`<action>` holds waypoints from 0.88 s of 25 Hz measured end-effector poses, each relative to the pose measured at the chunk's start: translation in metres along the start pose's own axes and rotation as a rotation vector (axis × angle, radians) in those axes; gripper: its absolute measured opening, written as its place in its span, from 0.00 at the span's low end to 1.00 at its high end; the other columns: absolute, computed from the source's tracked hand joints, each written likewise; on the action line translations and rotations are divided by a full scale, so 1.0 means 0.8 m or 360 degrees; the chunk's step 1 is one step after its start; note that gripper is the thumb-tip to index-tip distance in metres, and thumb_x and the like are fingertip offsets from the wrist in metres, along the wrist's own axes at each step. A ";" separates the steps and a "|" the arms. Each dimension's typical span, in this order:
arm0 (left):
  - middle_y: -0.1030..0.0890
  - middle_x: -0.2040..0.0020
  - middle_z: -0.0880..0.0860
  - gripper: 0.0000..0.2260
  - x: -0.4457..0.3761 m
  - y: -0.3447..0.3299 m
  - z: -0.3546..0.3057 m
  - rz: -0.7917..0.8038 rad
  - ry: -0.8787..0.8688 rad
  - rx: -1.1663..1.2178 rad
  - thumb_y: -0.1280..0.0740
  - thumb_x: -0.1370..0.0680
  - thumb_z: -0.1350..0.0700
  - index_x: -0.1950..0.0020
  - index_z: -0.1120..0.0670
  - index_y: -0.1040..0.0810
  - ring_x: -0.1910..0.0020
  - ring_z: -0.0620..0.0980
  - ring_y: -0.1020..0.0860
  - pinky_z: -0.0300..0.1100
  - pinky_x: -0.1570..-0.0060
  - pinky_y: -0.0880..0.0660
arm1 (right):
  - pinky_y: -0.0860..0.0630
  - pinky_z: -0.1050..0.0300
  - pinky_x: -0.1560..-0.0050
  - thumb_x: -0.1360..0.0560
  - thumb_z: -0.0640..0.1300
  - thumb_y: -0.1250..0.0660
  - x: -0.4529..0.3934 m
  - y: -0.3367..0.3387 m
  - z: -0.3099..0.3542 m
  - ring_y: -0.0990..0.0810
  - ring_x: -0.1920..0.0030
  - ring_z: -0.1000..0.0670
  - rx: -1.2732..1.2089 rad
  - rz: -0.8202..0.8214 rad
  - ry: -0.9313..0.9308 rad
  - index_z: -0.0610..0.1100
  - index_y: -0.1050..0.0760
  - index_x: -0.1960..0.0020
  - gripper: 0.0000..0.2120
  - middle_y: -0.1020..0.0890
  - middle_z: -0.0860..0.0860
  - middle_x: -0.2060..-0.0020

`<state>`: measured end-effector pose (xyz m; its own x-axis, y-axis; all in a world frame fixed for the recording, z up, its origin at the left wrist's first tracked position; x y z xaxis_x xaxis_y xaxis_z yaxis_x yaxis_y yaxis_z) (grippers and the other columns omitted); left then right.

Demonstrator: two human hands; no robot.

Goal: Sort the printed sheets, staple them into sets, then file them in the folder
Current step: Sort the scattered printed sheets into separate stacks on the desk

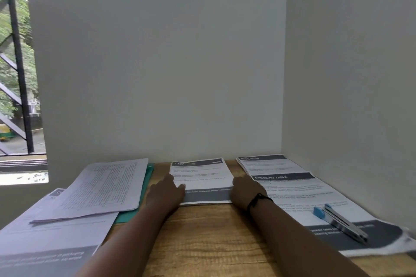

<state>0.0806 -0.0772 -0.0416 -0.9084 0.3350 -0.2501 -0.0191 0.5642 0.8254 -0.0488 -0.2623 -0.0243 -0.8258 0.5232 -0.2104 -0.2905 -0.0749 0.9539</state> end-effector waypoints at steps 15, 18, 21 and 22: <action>0.22 0.38 0.57 0.22 -0.015 0.112 0.049 -0.0115 0.0045 -0.0208 0.34 0.25 0.42 0.37 0.54 0.24 0.41 0.57 0.24 0.45 0.44 0.28 | 0.34 0.59 0.67 0.27 0.50 0.36 0.040 0.079 -0.012 0.28 0.64 0.49 -0.0113 -0.0005 0.0115 0.44 0.33 0.69 0.16 0.28 0.49 0.68; 0.20 0.43 0.58 0.25 -0.011 0.149 0.133 -0.0133 0.0371 -0.0276 0.34 0.26 0.40 0.39 0.57 0.23 0.45 0.58 0.22 0.48 0.43 0.25 | 0.27 0.57 0.60 0.25 0.51 0.35 0.048 0.057 0.059 0.23 0.59 0.46 -0.0390 0.0163 0.0275 0.38 0.22 0.58 0.15 0.21 0.45 0.60; 0.19 0.43 0.59 0.24 0.000 0.179 0.196 -0.0213 0.0606 -0.0310 0.35 0.27 0.40 0.40 0.57 0.23 0.44 0.59 0.22 0.48 0.40 0.26 | 0.30 0.60 0.67 0.26 0.47 0.34 0.053 0.026 0.138 0.25 0.66 0.46 -0.0657 0.0255 0.0357 0.39 0.24 0.59 0.10 0.23 0.45 0.65; 0.20 0.41 0.59 0.25 0.003 0.187 0.210 -0.0226 0.0664 -0.0310 0.35 0.26 0.40 0.39 0.57 0.24 0.42 0.59 0.23 0.48 0.39 0.28 | 0.30 0.61 0.69 0.27 0.45 0.34 0.050 0.015 0.162 0.25 0.69 0.47 -0.0743 0.0297 0.0331 0.41 0.24 0.61 0.08 0.23 0.46 0.68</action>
<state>0.1459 0.1343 -0.0039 -0.9804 -0.0890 -0.1761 -0.1972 0.4171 0.8872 -0.0228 -0.1321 0.0062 -0.9483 0.2898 -0.1296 -0.2746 -0.5442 0.7927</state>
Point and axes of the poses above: each hand's wrist, its own x-axis away from the middle knuckle, its own y-axis out of the back of the hand, z = x × y, the point moved 2 cm from there along -x, towards the middle knuckle
